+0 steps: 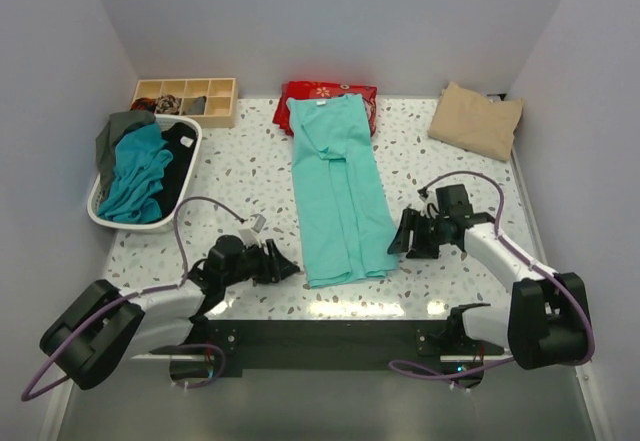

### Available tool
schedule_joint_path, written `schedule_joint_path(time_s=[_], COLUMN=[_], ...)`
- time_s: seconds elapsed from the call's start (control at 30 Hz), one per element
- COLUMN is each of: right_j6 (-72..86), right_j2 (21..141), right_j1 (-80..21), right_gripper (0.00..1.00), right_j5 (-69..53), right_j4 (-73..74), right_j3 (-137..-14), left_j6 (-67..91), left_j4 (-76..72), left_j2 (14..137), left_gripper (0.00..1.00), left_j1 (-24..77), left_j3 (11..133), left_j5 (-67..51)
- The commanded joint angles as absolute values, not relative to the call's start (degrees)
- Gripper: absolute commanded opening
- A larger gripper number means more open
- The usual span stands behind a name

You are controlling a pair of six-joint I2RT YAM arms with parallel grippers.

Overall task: Fold and stack the t-shirts
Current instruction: Rotate the tshirt 90 degrees

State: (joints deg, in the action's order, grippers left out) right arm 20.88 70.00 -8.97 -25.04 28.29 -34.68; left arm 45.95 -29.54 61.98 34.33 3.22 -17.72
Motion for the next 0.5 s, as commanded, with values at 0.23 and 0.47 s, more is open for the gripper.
schedule_joint_path(time_s=[0.23, 0.47], right_j6=[24.5, 25.5], right_j2=[74.3, 73.2], right_j1=[-13.1, -14.2], right_gripper=[0.56, 0.0], right_j5=[-28.5, -27.7], right_j4=[21.5, 20.7], right_j3=[-31.7, -30.7], left_j6=[50.8, 53.4], left_j4=[-52.6, -61.8], left_j2=[80.3, 89.8], left_gripper=[0.54, 0.27], left_j1=[37.0, 38.6], left_j3=[3.8, 5.7], left_j5=[-23.5, -25.9])
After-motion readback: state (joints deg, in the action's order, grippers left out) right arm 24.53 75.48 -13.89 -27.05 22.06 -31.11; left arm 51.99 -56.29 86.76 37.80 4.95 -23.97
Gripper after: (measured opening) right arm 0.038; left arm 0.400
